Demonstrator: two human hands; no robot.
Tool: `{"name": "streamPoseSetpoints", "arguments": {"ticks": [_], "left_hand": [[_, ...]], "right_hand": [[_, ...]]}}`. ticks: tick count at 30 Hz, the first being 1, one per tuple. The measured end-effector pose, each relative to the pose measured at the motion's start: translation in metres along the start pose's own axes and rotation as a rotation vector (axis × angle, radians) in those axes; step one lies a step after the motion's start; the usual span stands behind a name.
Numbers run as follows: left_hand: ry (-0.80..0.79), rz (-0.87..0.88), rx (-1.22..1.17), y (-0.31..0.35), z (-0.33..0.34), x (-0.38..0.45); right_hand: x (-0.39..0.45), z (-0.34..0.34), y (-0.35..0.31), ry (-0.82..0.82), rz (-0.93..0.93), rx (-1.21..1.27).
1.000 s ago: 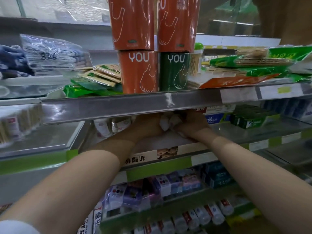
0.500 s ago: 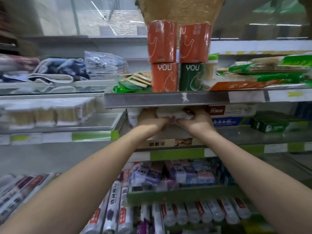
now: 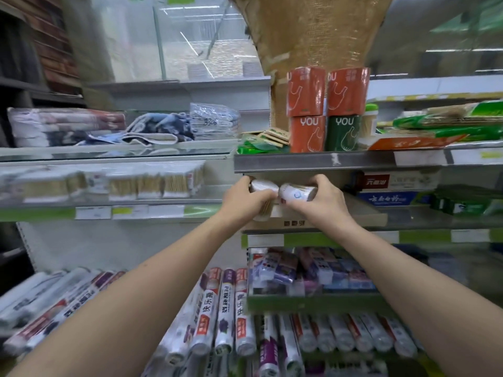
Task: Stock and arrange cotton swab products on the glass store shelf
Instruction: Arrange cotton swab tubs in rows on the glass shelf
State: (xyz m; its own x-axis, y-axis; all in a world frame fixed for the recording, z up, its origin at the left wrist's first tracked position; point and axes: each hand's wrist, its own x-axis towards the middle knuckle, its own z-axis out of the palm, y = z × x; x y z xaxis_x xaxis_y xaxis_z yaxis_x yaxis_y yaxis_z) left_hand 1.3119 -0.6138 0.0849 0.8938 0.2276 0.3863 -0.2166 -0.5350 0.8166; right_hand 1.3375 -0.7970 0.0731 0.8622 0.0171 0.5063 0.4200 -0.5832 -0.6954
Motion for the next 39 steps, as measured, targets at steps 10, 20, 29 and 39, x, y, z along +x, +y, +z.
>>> {"name": "streamPoseSetpoints", "arguments": {"ticks": [10,20,29,39], "left_hand": [[-0.003,-0.146,-0.158,-0.049,-0.114,-0.076],[0.112,-0.127,-0.183,-0.102,-0.239,-0.134],[0.307,-0.205,-0.027,-0.16,-0.339,-0.158],[0.481,-0.227,0.182,-0.214,-0.449,-0.137]], "right_hand": [[-0.081,0.073,-0.091,-0.074,-0.078,-0.012],[-0.147,0.143,-0.187,-0.07,-0.061,0.151],[-0.167,0.236,-0.261,-0.172,-0.1,0.235],[-0.132,0.358,-0.337,-0.334,-0.239,0.388]]}}
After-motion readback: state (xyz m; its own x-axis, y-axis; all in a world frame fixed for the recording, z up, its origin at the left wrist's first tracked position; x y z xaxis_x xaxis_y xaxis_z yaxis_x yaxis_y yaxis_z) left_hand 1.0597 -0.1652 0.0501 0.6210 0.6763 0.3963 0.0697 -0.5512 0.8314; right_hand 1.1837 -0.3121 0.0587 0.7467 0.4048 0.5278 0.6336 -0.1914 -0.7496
